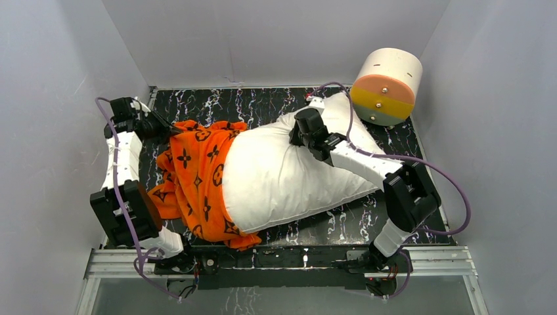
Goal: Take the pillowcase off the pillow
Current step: Remove the pillow from the pillowcase.
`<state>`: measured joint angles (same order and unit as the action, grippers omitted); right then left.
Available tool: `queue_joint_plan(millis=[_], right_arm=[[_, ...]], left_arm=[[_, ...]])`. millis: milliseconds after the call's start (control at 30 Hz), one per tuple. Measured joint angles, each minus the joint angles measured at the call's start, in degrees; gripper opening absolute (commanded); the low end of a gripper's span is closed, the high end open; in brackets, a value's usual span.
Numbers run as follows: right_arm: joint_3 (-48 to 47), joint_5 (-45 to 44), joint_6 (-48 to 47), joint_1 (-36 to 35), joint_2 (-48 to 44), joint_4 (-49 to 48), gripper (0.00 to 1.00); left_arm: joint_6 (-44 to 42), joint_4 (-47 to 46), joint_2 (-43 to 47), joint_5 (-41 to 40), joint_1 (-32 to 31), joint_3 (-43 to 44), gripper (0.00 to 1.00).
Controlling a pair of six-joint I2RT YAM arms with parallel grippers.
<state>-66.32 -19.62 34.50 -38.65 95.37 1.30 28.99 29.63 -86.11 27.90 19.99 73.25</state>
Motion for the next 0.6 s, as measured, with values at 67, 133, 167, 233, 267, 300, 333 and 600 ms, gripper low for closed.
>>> queue_joint_plan(millis=[67, 133, 167, 233, 267, 300, 333, 600], right_arm=[[0.6, -0.3, 0.1, 0.5, -0.5, 0.3, 0.0], [1.3, -1.0, 0.0, 1.6, -1.1, 1.4, 0.0], [1.7, -1.2, 0.0, 2.3, -1.5, 2.1, 0.0], [1.9, -1.2, -0.2, 3.8, -1.9, 3.5, 0.0], [1.9, -1.2, -0.3, 4.3, -2.0, 4.1, 0.0], [1.8, -1.2, -0.4, 4.6, -2.0, 4.5, 0.0], [1.6, -1.0, -0.4, 4.8, -2.0, 4.9, 0.0], [1.2, 0.0, -1.0, 4.9, -2.0, 5.7, 0.02]], left_arm=[[-0.7, -1.0, -0.8, 1.0, 0.5, 0.5, 0.18], [-1.6, -4.4, -2.2, 5.0, 2.3, 1.0, 0.23], [-1.8, -5.8, -3.0, 7.3, 2.9, 1.2, 0.26], [-2.2, -8.6, -5.4, 12.6, 4.2, 1.6, 0.26], [-2.3, -9.4, -6.6, 14.5, 4.3, 1.5, 0.29], [-2.4, -9.8, -7.6, 15.9, 4.2, 1.2, 0.37], [-2.7, -10.1, -8.3, 16.9, 4.0, 0.7, 0.47], [-2.2, -13.3, -8.3, 19.5, 2.7, -2.5, 0.97]])
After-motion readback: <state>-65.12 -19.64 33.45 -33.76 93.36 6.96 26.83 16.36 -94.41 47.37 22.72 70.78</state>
